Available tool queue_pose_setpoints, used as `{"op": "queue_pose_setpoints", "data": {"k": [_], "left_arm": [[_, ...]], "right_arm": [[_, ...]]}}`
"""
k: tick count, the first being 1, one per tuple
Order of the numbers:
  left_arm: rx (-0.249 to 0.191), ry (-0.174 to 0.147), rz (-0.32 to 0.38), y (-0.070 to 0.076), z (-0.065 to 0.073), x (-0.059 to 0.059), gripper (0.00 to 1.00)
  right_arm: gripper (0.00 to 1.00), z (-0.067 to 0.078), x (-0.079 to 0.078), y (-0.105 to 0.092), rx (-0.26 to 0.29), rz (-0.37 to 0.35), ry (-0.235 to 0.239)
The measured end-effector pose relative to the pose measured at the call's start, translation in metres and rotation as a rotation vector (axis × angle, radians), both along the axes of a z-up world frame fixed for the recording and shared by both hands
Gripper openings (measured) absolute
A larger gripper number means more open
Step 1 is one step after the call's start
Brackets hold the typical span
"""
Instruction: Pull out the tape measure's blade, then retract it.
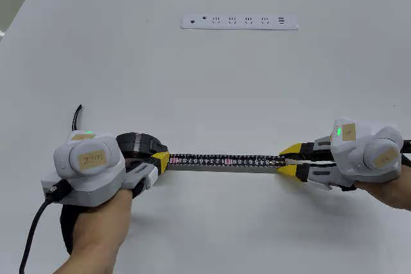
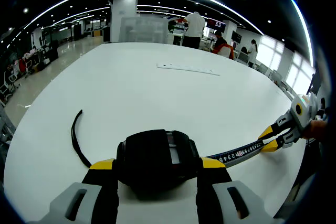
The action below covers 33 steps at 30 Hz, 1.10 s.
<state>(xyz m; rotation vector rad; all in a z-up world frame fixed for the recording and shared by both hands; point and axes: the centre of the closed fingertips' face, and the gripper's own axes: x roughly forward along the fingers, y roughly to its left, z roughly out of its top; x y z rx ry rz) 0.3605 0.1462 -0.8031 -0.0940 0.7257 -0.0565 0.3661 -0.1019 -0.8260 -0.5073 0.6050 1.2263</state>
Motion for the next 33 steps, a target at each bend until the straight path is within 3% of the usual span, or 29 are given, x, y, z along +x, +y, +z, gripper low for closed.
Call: {"op": "queue_pose_setpoints", "data": {"k": [33], "left_arm": [[-0.016,0.008,-0.002,0.000,0.000,0.000,0.56]], "right_arm": [[0.11,-0.002,0.000,0.021,0.022,0.015,0.010]]}}
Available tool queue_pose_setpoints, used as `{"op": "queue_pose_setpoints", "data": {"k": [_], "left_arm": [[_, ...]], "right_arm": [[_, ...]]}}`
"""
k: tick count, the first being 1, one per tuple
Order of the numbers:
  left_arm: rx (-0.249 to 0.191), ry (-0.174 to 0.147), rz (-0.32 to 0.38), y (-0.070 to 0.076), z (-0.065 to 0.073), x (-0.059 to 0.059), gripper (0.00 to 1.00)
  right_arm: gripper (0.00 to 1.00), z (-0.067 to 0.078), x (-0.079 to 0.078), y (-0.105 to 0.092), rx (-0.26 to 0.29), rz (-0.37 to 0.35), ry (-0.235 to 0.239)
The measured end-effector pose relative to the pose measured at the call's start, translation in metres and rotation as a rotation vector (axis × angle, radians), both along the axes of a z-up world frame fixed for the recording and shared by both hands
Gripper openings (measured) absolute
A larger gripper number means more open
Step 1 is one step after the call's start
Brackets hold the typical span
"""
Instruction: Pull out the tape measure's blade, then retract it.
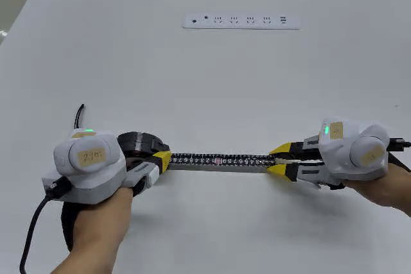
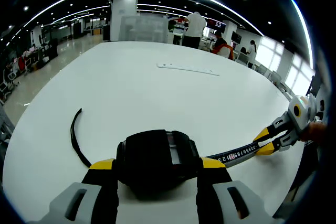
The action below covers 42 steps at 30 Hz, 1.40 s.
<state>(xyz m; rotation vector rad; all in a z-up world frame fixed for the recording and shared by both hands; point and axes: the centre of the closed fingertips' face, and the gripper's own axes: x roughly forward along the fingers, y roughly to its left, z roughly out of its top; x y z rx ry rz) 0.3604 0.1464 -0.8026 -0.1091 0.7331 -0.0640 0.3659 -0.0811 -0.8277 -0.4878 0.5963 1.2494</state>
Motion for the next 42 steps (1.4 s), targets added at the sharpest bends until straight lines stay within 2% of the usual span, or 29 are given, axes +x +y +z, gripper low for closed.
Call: {"op": "queue_pose_setpoints", "data": {"k": [42], "left_arm": [[-0.011,-0.001,0.000,-0.001,0.001,-0.001,0.57]], "right_arm": [[0.12,0.000,-0.001,0.030,0.025,0.011,0.017]]}}
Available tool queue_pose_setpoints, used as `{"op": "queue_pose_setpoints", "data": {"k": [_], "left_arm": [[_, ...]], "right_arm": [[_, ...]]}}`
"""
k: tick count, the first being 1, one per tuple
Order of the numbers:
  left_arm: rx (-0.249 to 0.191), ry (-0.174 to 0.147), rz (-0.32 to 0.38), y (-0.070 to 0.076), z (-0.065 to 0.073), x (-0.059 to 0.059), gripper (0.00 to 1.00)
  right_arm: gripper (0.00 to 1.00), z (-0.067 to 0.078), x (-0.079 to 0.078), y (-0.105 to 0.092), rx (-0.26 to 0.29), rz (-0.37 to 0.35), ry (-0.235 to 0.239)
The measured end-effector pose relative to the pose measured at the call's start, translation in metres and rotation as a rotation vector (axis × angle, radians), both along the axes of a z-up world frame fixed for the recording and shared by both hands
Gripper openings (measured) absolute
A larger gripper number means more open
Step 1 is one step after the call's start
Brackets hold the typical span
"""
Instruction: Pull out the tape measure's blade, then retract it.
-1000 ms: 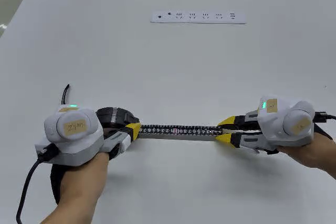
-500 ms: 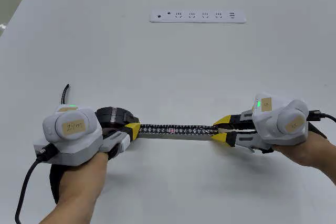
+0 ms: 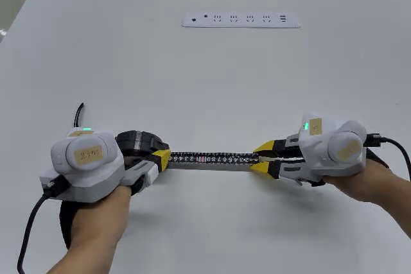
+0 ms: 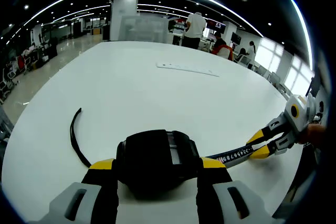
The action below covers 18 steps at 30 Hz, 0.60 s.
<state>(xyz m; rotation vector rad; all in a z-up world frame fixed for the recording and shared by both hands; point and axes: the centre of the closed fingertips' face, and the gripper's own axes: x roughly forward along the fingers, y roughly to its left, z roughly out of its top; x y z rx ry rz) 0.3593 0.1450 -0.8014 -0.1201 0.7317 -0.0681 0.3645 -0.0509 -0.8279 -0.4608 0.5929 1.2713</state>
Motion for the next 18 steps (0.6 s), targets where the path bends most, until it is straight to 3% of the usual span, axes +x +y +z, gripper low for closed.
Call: {"op": "queue_pose_setpoints", "data": {"k": [18], "left_arm": [[-0.010,0.003,0.000,0.002,-0.001,0.000,0.57]], "right_arm": [[0.12,0.000,-0.002,0.017,0.012,0.008,0.005]]}}
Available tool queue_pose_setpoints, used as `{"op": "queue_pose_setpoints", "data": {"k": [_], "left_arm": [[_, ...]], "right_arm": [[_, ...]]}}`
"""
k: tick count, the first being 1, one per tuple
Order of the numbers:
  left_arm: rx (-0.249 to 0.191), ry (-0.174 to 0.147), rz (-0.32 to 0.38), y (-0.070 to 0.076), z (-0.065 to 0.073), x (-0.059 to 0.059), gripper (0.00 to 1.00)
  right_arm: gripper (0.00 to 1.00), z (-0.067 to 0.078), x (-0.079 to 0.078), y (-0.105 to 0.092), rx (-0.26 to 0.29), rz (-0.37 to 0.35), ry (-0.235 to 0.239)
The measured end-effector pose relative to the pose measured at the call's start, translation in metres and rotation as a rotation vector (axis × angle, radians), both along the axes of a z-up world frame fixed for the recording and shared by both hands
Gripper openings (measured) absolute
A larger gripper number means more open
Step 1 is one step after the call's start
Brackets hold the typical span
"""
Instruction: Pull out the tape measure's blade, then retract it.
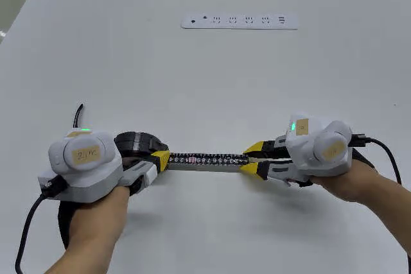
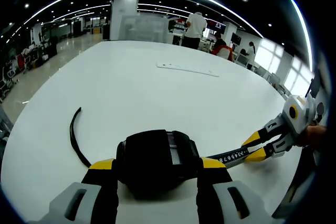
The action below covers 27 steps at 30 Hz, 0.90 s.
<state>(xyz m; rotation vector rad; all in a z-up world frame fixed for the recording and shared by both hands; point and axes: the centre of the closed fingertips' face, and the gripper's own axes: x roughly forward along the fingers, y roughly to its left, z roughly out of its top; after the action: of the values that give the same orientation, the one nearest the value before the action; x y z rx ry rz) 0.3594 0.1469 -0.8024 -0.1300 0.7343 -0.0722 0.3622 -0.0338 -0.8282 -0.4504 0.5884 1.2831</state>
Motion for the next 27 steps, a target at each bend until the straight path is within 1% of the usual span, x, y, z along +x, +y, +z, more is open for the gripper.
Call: {"op": "queue_pose_setpoints", "data": {"k": [20,27], "left_arm": [[-0.004,0.002,-0.003,-0.001,0.001,0.000,0.57],[-0.005,0.002,-0.003,-0.001,0.001,0.000,0.57]], "right_arm": [[0.12,0.000,0.000,0.020,0.019,0.007,0.013],[0.12,-0.001,-0.001,0.031,0.025,0.016,0.016]]}}
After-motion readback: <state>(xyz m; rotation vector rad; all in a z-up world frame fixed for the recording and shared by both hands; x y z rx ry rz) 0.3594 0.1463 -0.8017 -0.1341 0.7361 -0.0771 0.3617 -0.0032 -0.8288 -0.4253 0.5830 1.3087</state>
